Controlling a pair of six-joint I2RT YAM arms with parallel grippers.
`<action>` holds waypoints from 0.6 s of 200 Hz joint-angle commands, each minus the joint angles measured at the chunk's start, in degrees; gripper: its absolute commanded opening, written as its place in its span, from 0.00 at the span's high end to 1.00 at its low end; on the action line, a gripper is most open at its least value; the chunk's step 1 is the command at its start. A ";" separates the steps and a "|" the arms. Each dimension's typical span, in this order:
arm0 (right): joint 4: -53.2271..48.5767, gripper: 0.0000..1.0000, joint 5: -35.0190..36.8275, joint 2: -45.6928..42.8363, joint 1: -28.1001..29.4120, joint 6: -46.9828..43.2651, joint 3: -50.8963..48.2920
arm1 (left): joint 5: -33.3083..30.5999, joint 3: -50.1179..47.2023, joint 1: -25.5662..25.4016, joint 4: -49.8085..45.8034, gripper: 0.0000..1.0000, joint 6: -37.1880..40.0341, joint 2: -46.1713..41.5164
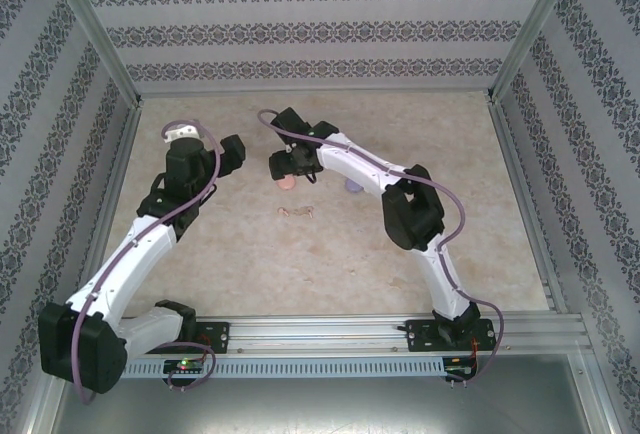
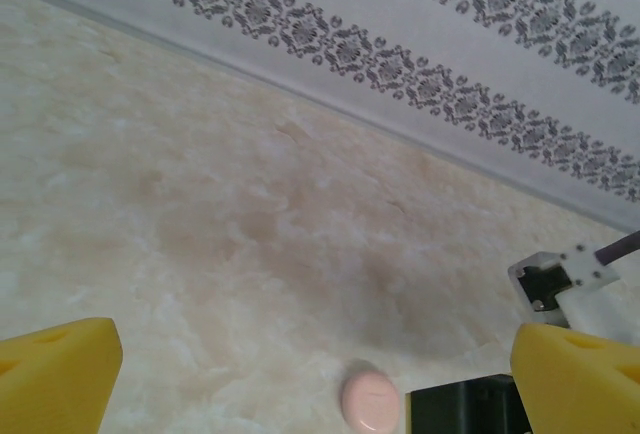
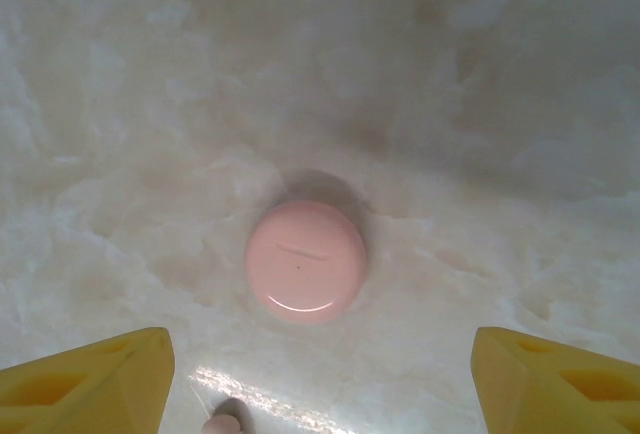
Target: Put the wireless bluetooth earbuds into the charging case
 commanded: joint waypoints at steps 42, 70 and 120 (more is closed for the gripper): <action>-6.71 0.22 2.96 8.79 1.23 6.98 11.96 | -1.39 -0.92 4.48 0.17 0.01 -8.57 -2.05; -7.22 0.22 5.47 11.25 1.66 10.97 14.02 | -1.72 -0.80 5.30 -1.21 0.01 -9.16 -3.06; -9.34 0.24 6.70 16.20 2.59 13.50 19.58 | 0.15 -0.82 5.70 -0.77 0.01 -8.19 -2.84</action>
